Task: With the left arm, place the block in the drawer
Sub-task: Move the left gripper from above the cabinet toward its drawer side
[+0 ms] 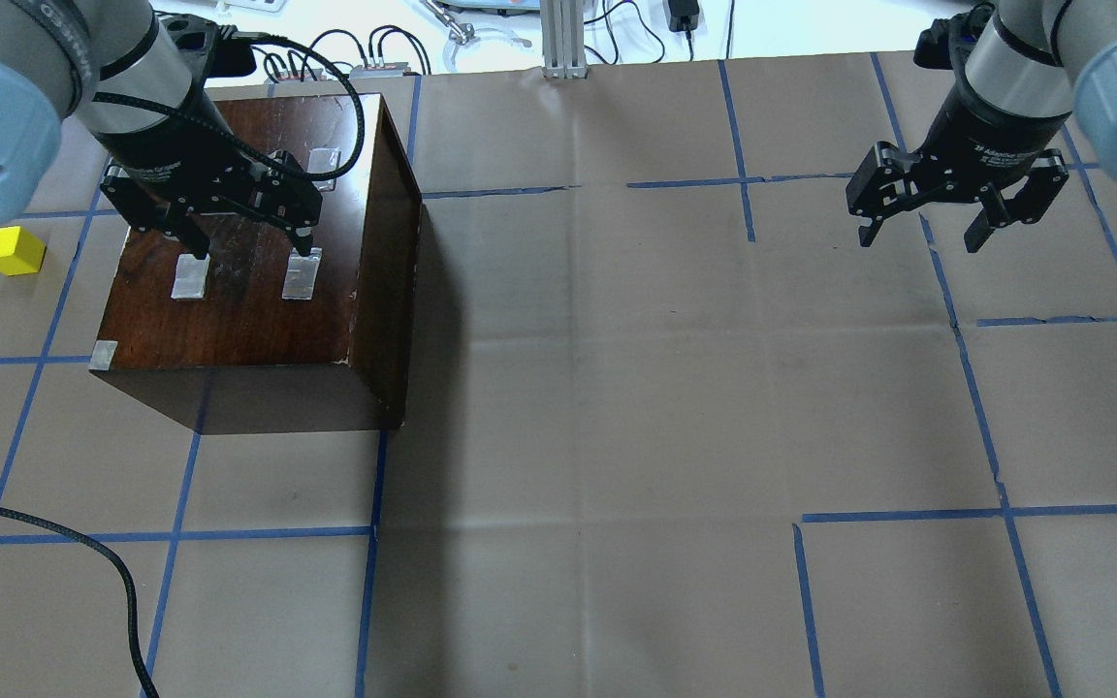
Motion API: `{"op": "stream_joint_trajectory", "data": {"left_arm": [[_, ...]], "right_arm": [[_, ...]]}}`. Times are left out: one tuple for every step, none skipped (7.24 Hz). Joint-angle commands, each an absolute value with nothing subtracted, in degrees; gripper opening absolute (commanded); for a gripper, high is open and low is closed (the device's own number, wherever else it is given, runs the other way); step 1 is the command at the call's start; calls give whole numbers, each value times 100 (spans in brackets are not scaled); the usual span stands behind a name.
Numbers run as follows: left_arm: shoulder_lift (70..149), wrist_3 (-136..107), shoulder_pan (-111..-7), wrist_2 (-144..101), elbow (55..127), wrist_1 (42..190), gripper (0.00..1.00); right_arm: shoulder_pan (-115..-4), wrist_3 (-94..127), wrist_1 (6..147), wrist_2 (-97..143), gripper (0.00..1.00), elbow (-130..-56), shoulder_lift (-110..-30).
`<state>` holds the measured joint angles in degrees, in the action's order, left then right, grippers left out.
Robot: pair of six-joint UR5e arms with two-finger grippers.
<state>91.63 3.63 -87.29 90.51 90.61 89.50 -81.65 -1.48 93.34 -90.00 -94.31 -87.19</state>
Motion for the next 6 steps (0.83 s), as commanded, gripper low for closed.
{"op": "stream_joint_trajectory", "data": {"left_arm": [[9149, 395, -8728, 9044, 9079, 8930, 99], [9167, 396, -8728, 9044, 9157, 8721, 99], [9202, 396, -8719, 9070, 9080, 8632, 99], [9133, 491, -8710, 9044, 9114, 8622, 99], [9132, 779, -8545, 9053, 9036, 8622, 99], [9228, 991, -8343, 9096, 9035, 8622, 99]], "right_arm": [[-8165, -149, 9334, -9000, 100, -9422, -8719], [-8165, -149, 9334, -9000, 100, -9431, -8719], [-8165, -149, 9334, -9000, 100, -9431, -8719], [-8165, -141, 9334, -9000, 100, -9422, -8719], [-8165, -141, 9334, -9000, 100, -9422, -8719], [-8165, -149, 9334, -9000, 100, -9422, -8719]]}}
